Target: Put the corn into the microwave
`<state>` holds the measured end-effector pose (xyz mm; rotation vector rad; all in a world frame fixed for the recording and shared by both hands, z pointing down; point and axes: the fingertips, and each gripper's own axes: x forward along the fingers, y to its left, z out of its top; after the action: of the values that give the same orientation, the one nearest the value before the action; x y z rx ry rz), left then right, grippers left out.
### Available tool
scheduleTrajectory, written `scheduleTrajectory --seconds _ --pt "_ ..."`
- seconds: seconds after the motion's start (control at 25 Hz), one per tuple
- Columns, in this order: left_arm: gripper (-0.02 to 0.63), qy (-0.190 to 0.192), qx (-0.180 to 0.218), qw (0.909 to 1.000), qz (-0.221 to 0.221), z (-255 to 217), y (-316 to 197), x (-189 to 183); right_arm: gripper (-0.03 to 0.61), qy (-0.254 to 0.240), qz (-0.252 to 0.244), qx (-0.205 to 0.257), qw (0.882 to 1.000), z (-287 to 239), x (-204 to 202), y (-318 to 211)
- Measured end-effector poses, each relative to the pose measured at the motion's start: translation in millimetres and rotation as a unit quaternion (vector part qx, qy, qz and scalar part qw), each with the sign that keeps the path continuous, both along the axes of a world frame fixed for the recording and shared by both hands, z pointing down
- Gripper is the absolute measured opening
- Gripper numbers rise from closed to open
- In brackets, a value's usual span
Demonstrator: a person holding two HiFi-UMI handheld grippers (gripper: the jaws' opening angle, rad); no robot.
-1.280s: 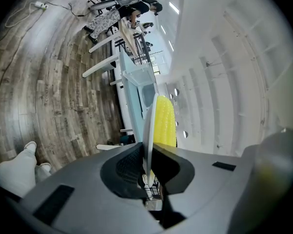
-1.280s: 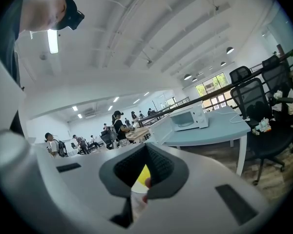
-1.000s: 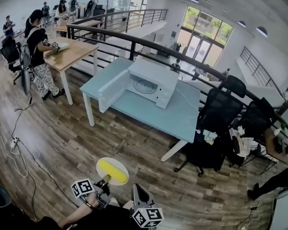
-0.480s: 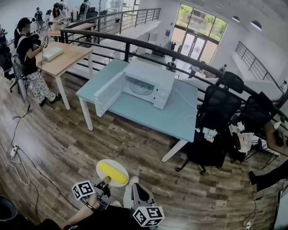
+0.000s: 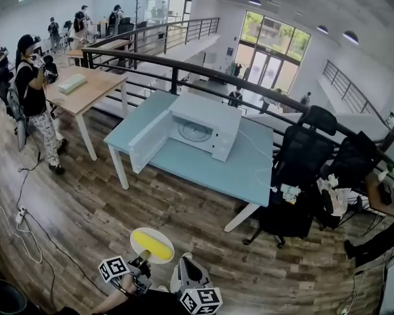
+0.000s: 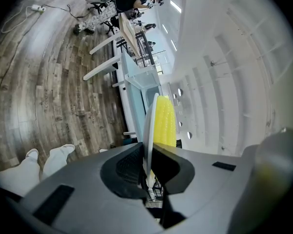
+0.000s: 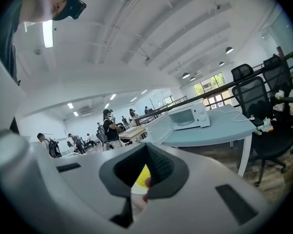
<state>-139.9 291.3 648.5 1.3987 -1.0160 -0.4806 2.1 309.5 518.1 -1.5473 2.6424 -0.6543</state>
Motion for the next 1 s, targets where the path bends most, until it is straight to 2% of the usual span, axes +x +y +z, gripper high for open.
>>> scheduleTrajectory --seconds 1.0 --pt "0.028 -0.005 -0.012 0.9999 -0.004 7.5 -101.9 7.1 0.009 -0.004 0.006 -0.014 1.0 6.4 14.8 -112.6"
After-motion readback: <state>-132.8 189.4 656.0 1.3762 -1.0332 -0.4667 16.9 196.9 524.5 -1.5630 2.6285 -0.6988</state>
